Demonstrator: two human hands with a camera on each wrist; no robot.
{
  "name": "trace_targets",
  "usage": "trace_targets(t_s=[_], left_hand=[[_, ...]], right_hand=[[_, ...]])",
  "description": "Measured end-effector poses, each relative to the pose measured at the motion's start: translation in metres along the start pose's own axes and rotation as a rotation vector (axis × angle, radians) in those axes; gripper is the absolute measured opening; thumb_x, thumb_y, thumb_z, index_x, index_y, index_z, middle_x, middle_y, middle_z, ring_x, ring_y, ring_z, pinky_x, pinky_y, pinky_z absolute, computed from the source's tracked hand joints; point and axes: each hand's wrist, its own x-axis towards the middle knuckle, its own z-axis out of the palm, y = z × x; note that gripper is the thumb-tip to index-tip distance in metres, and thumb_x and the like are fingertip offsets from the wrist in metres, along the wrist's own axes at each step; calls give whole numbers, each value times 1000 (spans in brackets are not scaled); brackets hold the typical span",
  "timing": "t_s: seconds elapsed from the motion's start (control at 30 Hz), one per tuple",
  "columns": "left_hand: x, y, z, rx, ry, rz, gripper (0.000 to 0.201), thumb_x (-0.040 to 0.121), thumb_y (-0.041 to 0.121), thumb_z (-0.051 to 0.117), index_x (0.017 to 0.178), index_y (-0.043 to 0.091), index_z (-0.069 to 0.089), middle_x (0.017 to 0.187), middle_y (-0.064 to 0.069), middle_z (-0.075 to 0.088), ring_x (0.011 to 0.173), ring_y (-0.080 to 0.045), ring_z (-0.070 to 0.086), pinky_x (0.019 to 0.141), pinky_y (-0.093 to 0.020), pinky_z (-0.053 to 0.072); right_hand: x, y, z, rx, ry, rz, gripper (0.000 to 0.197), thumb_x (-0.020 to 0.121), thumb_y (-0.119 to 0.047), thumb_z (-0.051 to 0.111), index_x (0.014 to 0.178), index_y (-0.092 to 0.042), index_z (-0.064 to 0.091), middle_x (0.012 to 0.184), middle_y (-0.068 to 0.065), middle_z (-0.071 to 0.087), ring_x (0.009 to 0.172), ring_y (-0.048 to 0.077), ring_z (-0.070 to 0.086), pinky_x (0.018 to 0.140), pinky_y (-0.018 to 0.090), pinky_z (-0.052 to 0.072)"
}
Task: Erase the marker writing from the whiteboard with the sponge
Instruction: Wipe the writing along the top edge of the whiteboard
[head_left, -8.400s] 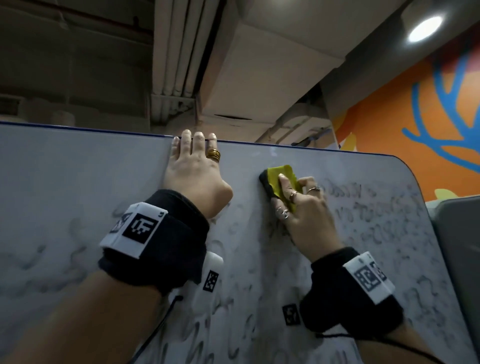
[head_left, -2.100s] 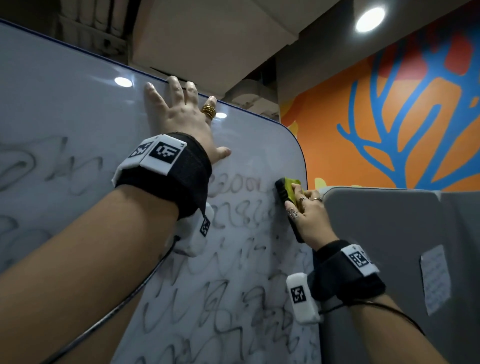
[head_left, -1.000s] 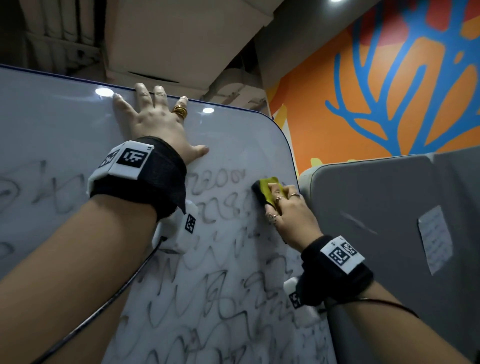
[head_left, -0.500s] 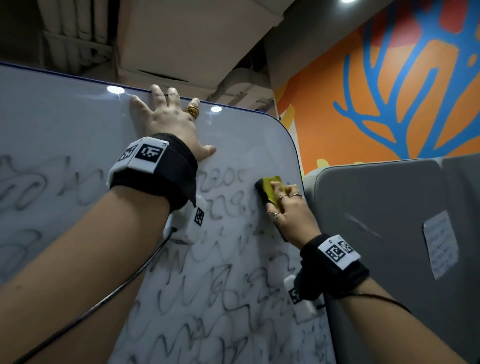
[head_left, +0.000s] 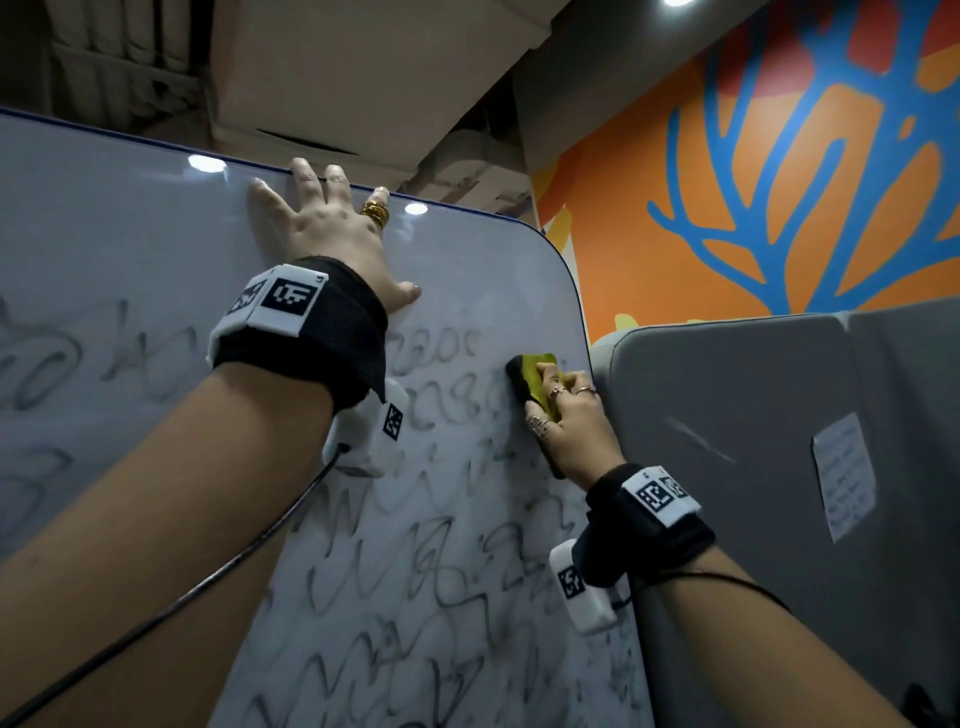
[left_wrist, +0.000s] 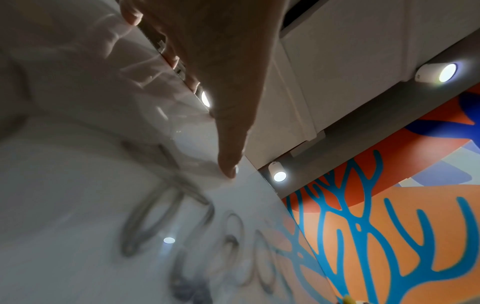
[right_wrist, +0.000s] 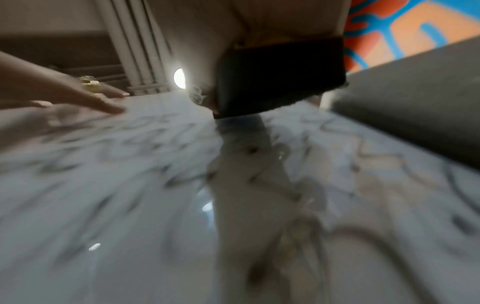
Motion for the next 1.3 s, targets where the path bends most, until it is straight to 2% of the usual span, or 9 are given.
trace_targets(t_s=[0.2,0.4,0.47,0.67,0.87,0.97,1.07,1.17,1.3], left_hand=[[0,2,-3,9,-30,0,95,80,75,43,152,30,0,159,-12,2,144,-39,-3,111,-62,9],[-1,1,2,-2,-4,9,95,80,74,44,152,30,1,158,-12,2,144,-39,-3,111,-62,7],[-1,-2,2,17,-21,21,89,84,71,39,151,30,-2,159,-12,-1,144,-38,-5,111,-62,6],[11,-22,-5,22,-59,100,55,99,39,29,151,36,11,157,-8,9,144,-35,2,110,-64,2],[9,-24,-2,58,-49,136,56,100,33,32,151,34,9,158,-9,4,144,-36,0,111,-64,2],[7,-26,-3,37,-40,142,58,99,32,33,151,35,7,158,-9,2,145,-34,-1,112,-62,2],[3,-34,-5,57,-62,169,59,100,32,32,151,35,3,159,-8,-3,145,-31,-3,113,-61,0],[-4,-46,-10,141,-60,88,59,99,35,31,151,34,4,158,-12,-1,144,-37,-2,108,-68,-4],[-16,-71,-27,188,-104,-74,57,99,38,28,151,31,7,154,-15,13,142,-44,6,104,-73,-9]], right_hand=[[37,0,-25,52,-7,152,51,96,-28,47,142,-8,36,130,23,38,126,34,37,104,29,28],[-5,-25,-1,11,-42,-66,57,93,-33,50,145,-17,32,127,14,34,119,30,39,103,39,36],[-3,-25,-5,-21,-51,-66,57,93,-36,49,145,-19,32,128,12,34,121,31,38,101,43,37],[32,-66,-13,-3,28,-38,55,94,-36,47,144,-18,34,130,17,35,121,35,39,103,39,35],[-32,-90,14,31,-26,-171,62,90,-45,41,147,-27,24,137,10,28,123,31,33,100,47,38],[-13,-71,7,9,5,-92,62,89,-46,42,146,-25,28,133,14,32,120,34,37,100,43,38],[16,-66,-6,44,53,39,56,94,-36,46,145,-17,33,128,19,35,119,38,40,104,38,33],[15,-82,-1,69,46,36,54,95,-32,46,144,-13,33,129,20,34,119,38,39,105,37,31],[-25,-91,18,46,15,-51,58,94,-36,47,146,-20,29,134,16,31,121,34,36,103,39,35]])
